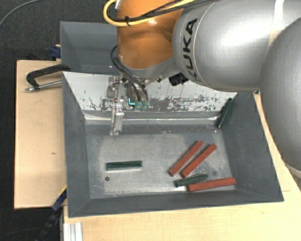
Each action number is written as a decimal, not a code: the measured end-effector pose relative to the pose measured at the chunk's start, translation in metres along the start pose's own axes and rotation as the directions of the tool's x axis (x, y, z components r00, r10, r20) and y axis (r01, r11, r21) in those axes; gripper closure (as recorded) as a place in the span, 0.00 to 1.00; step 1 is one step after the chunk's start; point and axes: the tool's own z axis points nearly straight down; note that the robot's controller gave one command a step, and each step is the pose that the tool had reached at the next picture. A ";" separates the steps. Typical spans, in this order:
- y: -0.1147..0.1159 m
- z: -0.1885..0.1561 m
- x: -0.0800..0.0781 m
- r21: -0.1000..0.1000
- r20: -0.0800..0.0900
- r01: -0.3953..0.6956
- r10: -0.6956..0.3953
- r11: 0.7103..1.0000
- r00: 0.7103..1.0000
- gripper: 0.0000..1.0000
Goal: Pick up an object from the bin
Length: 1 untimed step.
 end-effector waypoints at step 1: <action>-0.077 0.170 0.081 0.003 -0.003 0.022 -0.022 1.000 1.000 0.00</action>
Offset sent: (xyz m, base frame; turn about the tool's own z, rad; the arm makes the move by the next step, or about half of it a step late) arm -0.0792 -0.0761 -0.1651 -0.0228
